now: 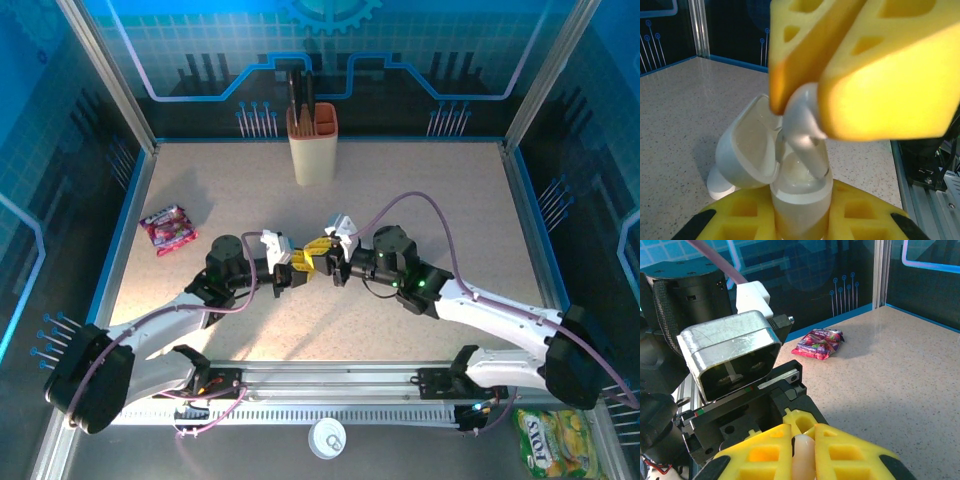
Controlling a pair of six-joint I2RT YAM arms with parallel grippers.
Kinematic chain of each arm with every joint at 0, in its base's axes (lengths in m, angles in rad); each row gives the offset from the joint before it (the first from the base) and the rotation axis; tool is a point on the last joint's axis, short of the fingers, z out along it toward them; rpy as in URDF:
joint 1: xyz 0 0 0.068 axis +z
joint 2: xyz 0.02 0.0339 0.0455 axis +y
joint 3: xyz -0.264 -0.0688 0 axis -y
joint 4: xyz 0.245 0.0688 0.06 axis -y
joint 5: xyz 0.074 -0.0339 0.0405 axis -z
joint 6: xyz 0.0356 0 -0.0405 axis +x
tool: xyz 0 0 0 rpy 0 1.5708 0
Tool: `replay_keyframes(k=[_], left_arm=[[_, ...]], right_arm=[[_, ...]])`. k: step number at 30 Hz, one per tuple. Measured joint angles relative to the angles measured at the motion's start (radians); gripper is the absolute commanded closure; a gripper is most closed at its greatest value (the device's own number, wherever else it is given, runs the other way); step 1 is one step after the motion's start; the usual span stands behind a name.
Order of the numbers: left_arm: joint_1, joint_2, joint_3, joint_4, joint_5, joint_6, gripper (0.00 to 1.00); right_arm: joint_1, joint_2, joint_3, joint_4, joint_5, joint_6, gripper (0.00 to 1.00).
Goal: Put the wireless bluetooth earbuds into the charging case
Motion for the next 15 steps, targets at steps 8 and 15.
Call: replay_keyframes(k=[8,15], left_arm=[[0.0,-0.001,0.0,0.032,0.0,-0.026,0.84],[-0.001,-0.001,0.0,0.052,-0.004,-0.05,0.84]], right_arm=[[0.0,0.028,0.0,0.036,-0.006,0.0,0.87],[-0.006,0.03,0.0,0.056,-0.01,0.001,0.85]])
